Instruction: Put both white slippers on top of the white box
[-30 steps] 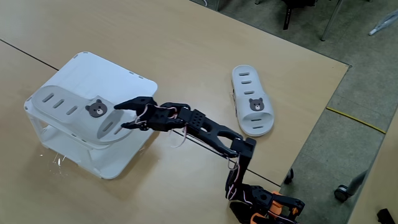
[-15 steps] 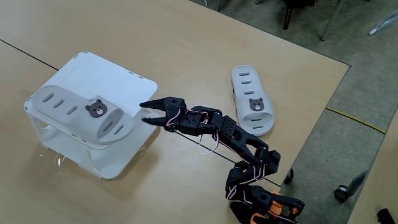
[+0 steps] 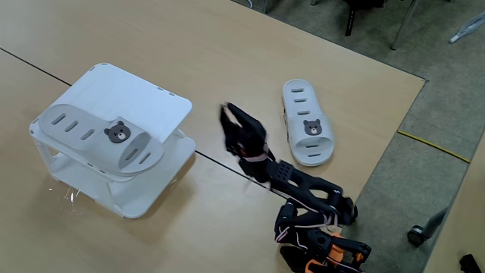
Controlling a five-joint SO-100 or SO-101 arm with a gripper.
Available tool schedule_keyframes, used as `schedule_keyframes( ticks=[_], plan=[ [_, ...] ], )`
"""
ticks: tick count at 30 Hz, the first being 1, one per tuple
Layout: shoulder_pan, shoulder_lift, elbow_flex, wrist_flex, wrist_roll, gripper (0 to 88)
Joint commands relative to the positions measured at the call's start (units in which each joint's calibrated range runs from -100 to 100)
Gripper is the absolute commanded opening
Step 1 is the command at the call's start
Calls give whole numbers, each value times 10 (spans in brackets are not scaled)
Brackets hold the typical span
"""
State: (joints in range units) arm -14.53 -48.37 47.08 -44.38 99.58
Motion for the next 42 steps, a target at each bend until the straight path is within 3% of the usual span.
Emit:
schedule_keyframes(
  ticks=[1,5,8,16,22,33,42],
  plan=[
    [59,-192,244,-58,4,7],
    [131,-299,438,-58,4,7],
    [200,-263,526,-71,4,7],
    [319,225,517,-127,4,7],
    [432,480,517,-315,4,7],
    [631,518,524,-334,4,7],
    [665,639,496,-391,4,7]
  ],
)
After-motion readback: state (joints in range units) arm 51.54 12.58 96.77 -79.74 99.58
